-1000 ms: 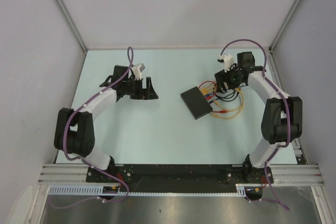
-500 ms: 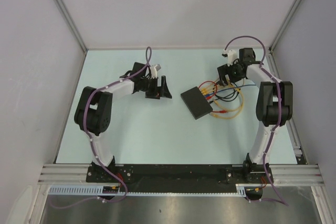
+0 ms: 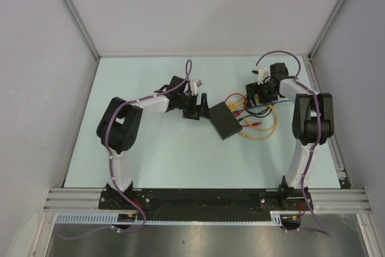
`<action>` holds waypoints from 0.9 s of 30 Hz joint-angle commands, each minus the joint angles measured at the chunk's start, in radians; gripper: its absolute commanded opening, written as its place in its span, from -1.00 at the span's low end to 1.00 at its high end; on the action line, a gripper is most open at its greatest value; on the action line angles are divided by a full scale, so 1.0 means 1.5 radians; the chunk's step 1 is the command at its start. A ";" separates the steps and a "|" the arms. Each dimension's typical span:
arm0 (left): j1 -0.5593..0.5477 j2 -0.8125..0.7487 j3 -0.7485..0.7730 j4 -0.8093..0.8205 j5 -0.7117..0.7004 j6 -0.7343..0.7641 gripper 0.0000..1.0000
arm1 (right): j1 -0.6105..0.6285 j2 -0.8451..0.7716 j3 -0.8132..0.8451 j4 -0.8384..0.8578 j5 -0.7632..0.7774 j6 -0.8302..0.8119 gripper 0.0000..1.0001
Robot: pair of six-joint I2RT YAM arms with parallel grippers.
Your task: Pull the plug from the switch port
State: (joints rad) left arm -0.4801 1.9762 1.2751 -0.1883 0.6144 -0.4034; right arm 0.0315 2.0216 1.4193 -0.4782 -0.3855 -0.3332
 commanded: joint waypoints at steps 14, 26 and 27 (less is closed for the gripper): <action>0.006 -0.098 -0.116 -0.011 0.006 -0.001 0.90 | 0.161 -0.251 -0.307 -0.002 -0.090 0.181 0.99; 0.000 -0.069 -0.049 -0.088 0.080 0.074 0.75 | 0.162 -0.291 -0.357 0.032 -0.123 0.252 0.98; 0.000 -0.073 -0.051 -0.091 0.075 0.073 0.75 | 0.154 -0.289 -0.351 0.028 -0.125 0.241 0.97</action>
State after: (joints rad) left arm -0.4755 1.8938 1.1671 -0.2878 0.6777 -0.3294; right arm 0.2234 1.6009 0.8936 -0.3916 -0.3763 -0.0525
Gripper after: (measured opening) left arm 0.878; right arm 0.994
